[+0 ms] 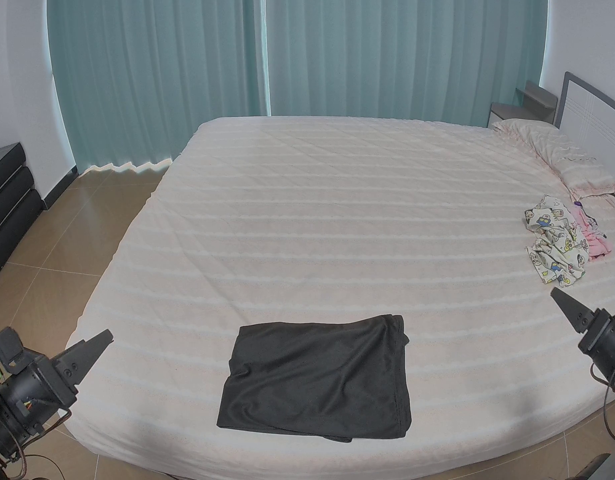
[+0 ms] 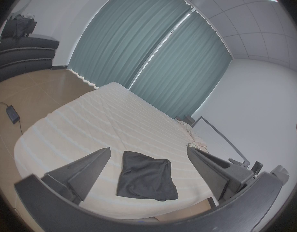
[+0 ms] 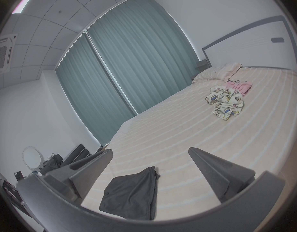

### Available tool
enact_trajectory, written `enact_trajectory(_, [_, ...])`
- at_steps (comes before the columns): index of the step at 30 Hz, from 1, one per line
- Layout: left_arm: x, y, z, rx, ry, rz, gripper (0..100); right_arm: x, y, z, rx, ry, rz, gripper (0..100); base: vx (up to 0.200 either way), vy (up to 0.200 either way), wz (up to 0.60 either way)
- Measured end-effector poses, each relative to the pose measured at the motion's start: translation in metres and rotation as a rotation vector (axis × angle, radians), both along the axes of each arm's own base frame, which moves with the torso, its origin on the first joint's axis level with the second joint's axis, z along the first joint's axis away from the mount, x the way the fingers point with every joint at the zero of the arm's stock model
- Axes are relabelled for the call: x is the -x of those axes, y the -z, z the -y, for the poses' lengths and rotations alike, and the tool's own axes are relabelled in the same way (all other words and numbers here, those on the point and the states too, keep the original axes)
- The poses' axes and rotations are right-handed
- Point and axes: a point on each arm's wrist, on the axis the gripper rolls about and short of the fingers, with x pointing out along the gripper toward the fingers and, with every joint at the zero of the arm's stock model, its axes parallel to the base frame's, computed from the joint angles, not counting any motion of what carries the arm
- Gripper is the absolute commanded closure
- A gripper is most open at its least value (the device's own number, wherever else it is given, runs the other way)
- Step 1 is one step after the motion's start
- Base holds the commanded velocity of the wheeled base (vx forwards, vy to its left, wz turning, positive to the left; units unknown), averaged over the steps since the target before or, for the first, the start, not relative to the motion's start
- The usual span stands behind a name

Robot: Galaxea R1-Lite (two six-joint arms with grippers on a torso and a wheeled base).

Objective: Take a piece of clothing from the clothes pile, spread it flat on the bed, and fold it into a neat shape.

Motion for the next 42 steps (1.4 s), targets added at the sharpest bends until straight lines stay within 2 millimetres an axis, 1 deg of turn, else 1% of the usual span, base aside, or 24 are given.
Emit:
enact_trajectory(4, [0.02,0.0,-0.003,-0.042,-0.019,0.02,0,0.029,-0.001,0.005,0.037,0.003,0.013,0,0.0,0.0,0.0])
enact_trajectory(8, [0.039,0.002,-0.006,-0.078,-0.034,0.051,0,0.058,0.005,0.009,0.088,0.001,0.016,0,0.0,0.0,0.0])
enact_trajectory(14, [0.066,0.011,-0.01,-0.144,-0.048,0.085,0,0.096,0.023,0.015,0.17,0.004,0.026,0,0.0,0.0,0.0])
enact_trajectory(19, [0.091,0.026,-0.014,-0.243,-0.066,0.13,0,0.117,0.041,0.019,0.271,0.024,0.024,0,0.0,0.0,0.0])
enact_trajectory(21, [0.098,0.031,-0.016,-0.279,-0.075,0.154,0,0.123,0.046,0.019,0.316,0.036,0.033,0,0.0,0.0,0.0])
enact_trajectory(24, [0.104,0.034,-0.017,-0.356,-0.097,0.217,0,0.13,0.048,0.019,0.375,0.057,0.094,0,0.0,0.0,0.0])
enact_trajectory(27, [0.107,0.039,-0.018,-0.459,-0.136,0.261,0,0.135,0.049,0.018,0.444,0.089,0.146,0,0.0,0.0,0.0])
enact_trajectory(30, [0.108,0.04,-0.02,-0.508,-0.193,0.285,0,0.137,0.051,0.018,0.49,0.127,0.164,0,0.0,0.0,0.0])
enact_trajectory(35, [0.109,0.042,-0.023,-0.541,-0.319,0.265,0,0.139,0.051,0.018,0.553,0.137,0.191,0,0.0,0.0,0.0])
enact_trajectory(38, [0.109,0.044,-0.025,-0.559,-0.399,0.232,0,0.14,0.051,0.017,0.585,0.111,0.205,0,0.0,0.0,0.0])
enact_trajectory(42, [0.109,0.046,-0.025,-0.566,-0.42,0.211,0,0.14,0.06,0.017,0.56,0.07,0.128,0,0.0,0.0,0.0])
